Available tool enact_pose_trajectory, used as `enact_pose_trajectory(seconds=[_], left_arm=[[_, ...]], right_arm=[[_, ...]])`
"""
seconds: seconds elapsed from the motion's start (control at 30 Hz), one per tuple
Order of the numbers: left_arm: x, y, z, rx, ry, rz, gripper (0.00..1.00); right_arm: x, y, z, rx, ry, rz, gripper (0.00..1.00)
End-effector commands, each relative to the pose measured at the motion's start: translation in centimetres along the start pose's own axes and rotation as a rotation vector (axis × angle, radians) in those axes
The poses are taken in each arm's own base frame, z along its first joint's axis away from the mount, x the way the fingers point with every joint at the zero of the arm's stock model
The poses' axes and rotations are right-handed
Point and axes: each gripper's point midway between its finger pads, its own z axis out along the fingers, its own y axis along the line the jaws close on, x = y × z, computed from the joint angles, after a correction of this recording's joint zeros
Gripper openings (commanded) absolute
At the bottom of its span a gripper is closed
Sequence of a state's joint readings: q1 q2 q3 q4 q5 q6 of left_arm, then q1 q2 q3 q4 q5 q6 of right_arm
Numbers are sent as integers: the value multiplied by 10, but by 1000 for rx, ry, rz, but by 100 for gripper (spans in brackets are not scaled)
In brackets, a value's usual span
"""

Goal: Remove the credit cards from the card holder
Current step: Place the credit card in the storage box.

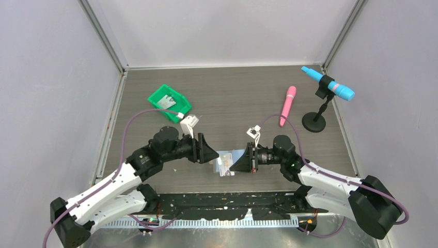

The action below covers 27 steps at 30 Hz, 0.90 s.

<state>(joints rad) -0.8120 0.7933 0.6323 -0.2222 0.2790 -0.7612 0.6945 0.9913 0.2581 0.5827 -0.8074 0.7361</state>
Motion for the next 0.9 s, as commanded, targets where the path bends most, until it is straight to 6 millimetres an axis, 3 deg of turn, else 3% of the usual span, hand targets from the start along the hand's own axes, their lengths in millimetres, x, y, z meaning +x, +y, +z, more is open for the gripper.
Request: enact_pose_trajectory(seconds=[0.0,0.3,0.47,0.87], left_arm=[[7,-5,-20,-25,137,171,56],[22,-29,-15,109,337,211,50],[31,-31,-5,143,431,195,42],[41,-30,1,178,498,183,38]], right_arm=[[9,21,-1,-125,80,-62,5],[25,28,2,-183,156,-77,5],[31,31,9,-202,183,-75,5],[35,34,18,-220,205,-75,5]])
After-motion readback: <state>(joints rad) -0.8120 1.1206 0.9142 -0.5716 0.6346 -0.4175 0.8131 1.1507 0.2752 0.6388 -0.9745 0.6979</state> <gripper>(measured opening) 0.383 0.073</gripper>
